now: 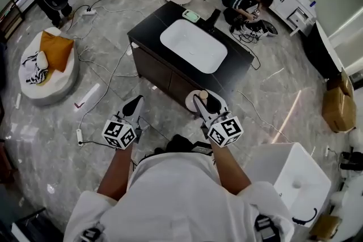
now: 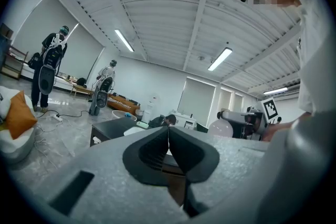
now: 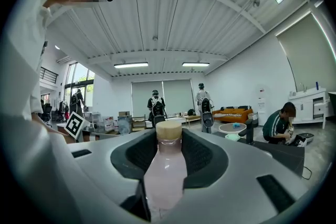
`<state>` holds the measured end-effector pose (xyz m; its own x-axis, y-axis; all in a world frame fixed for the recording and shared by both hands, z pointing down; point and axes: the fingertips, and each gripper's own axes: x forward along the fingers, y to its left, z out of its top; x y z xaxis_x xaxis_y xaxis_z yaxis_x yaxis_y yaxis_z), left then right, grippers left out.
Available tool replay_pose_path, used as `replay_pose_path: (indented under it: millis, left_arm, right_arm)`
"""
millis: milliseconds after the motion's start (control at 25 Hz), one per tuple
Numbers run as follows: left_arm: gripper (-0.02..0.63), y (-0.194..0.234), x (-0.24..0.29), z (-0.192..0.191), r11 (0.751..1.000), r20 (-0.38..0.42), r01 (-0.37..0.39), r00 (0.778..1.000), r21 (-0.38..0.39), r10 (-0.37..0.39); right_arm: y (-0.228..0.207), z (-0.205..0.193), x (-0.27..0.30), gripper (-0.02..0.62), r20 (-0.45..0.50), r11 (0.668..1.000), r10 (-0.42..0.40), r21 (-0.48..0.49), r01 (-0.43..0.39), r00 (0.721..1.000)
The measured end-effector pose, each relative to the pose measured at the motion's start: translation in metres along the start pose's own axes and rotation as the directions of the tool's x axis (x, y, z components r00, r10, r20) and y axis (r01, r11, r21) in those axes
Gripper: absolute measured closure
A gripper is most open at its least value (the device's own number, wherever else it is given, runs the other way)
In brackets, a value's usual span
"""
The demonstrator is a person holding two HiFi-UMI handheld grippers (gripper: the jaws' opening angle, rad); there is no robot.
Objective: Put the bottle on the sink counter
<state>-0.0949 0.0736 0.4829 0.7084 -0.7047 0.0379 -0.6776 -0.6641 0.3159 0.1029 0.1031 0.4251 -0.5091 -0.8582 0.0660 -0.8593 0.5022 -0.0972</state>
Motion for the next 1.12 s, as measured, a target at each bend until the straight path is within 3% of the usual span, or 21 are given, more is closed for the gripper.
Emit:
replay_pose_path:
  millis: [360, 880, 1120]
  left_arm:
    - [0.589, 0.047, 0.043, 0.009, 1.0, -0.023, 0.003, 1.0, -0.004, -0.003]
    - [0.589, 0.145, 0.14, 0.053, 0.998, -0.074, -0.053, 0.996, 0.017, 0.054]
    - [0.589, 0.196, 0.192, 0.071, 0.997, -0.065, -0.074, 0.995, 0.027, 0.076]
  right_arm:
    - [-0.022, -0.004, 0.064, 0.449, 0.002, 1.0, 0.026, 0.016, -0.026, 1.0]
    - [-0.111, -0.006, 0.2, 0.449, -0.011, 0.996, 0.076, 0.048, -0.076, 0.997]
    - [-0.14, 0.003, 0.265, 0.449, 0.019, 0.992, 0.124, 0.019, -0.125, 0.992]
